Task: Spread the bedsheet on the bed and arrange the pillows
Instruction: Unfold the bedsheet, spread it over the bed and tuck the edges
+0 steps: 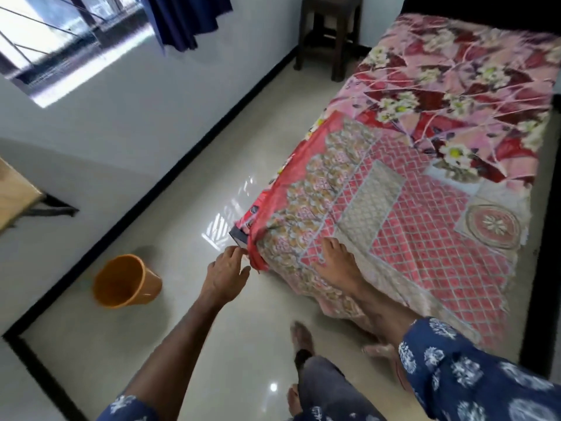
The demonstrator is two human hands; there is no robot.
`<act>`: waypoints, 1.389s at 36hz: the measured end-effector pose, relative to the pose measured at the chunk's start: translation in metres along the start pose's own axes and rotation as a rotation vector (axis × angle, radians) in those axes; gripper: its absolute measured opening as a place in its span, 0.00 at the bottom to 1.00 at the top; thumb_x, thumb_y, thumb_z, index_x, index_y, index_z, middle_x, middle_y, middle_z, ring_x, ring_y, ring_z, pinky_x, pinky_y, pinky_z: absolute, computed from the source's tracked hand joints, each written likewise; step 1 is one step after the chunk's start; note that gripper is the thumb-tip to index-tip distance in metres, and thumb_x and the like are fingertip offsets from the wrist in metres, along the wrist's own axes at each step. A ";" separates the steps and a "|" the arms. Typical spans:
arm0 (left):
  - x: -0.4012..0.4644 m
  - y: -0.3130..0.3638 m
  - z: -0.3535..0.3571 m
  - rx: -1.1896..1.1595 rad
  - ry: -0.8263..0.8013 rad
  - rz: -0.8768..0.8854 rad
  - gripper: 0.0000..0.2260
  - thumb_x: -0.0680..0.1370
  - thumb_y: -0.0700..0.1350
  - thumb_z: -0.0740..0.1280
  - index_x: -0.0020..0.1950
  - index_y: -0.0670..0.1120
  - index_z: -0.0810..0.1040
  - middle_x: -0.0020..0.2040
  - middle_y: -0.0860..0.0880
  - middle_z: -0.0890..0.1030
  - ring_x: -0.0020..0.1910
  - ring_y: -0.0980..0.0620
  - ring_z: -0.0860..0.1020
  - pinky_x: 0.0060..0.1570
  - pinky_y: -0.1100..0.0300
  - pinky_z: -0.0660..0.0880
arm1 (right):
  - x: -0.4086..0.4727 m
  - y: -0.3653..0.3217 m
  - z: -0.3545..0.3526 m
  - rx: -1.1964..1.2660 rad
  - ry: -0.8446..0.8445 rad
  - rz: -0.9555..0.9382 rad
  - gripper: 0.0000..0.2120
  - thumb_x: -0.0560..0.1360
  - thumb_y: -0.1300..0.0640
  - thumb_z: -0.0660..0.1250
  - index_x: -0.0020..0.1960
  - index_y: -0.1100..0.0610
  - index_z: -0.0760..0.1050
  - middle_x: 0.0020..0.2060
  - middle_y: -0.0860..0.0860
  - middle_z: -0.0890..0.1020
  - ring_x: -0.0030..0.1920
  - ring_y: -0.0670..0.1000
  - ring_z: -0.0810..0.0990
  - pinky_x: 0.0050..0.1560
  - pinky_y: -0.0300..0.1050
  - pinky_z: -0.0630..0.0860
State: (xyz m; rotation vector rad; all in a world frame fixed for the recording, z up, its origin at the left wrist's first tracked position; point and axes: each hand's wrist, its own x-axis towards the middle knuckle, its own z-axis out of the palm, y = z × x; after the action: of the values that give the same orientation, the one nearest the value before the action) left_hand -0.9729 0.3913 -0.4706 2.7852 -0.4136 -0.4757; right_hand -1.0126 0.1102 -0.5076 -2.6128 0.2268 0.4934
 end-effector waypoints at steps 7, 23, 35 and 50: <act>0.090 -0.032 -0.027 0.079 -0.127 0.132 0.17 0.80 0.49 0.66 0.68 0.50 0.71 0.69 0.49 0.72 0.65 0.43 0.75 0.58 0.48 0.73 | 0.084 -0.017 0.007 0.134 -0.015 0.069 0.30 0.78 0.48 0.65 0.76 0.58 0.61 0.70 0.57 0.69 0.67 0.61 0.72 0.61 0.56 0.73; 0.365 -0.020 -0.104 0.253 -0.322 0.481 0.20 0.81 0.50 0.65 0.72 0.48 0.69 0.73 0.47 0.71 0.71 0.45 0.72 0.65 0.45 0.72 | 0.248 -0.040 -0.034 0.354 0.065 0.319 0.29 0.77 0.49 0.68 0.72 0.59 0.64 0.64 0.59 0.72 0.62 0.61 0.74 0.56 0.54 0.75; 0.567 -0.019 -0.080 0.266 -0.530 0.896 0.20 0.78 0.47 0.68 0.69 0.47 0.74 0.69 0.46 0.74 0.65 0.42 0.76 0.58 0.45 0.74 | 0.341 -0.066 -0.026 0.445 0.208 0.732 0.27 0.77 0.53 0.69 0.73 0.60 0.66 0.67 0.60 0.72 0.65 0.61 0.74 0.60 0.54 0.75; 0.712 -0.036 -0.118 0.432 -0.640 1.245 0.18 0.77 0.45 0.68 0.67 0.48 0.75 0.67 0.48 0.75 0.63 0.44 0.77 0.55 0.48 0.74 | 0.448 -0.160 -0.043 0.577 0.185 1.066 0.26 0.78 0.51 0.67 0.72 0.57 0.63 0.65 0.57 0.74 0.62 0.56 0.76 0.59 0.54 0.78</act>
State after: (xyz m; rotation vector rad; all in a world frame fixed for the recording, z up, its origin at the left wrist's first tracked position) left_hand -0.2788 0.2204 -0.5731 1.9769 -2.3397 -0.9476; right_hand -0.5481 0.1976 -0.5757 -1.7834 1.5858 0.4114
